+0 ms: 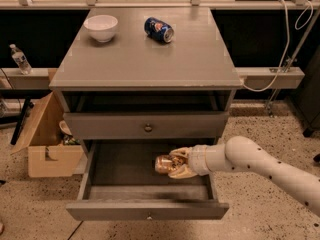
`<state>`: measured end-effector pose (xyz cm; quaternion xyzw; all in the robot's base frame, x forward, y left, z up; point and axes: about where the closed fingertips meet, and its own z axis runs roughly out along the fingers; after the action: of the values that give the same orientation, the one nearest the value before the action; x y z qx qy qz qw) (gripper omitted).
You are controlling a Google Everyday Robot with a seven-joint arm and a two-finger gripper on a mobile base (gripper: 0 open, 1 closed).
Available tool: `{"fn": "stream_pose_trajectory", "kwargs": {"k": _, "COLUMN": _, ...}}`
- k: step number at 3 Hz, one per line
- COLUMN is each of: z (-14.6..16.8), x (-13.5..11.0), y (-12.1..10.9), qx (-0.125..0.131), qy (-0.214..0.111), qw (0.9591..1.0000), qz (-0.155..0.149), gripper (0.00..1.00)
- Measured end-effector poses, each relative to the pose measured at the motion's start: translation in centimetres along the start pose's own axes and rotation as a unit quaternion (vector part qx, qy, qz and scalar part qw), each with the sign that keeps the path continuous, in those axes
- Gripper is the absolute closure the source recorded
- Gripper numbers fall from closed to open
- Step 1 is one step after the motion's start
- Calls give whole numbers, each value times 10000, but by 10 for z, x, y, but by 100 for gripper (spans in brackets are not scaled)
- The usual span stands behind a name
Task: Pick orange can from middle drawer and place on counter
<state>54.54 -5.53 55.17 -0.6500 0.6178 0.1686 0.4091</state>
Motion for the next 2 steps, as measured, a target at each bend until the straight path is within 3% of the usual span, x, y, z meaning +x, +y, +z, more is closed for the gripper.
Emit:
{"fn": "stream_pose_trajectory", "kwargs": {"k": 1, "z": 0, "x": -1, "y": 0, "qx": -10, "qy": -8, "qw": 10000, "qz": -11, "gripper": 100}}
{"fn": "stream_pose_trajectory", "kwargs": {"k": 2, "z": -39, "x": -33, "y": -18, "qx": 82, "qy": 31, "qw": 9997, "qz": -248, "gripper": 100}}
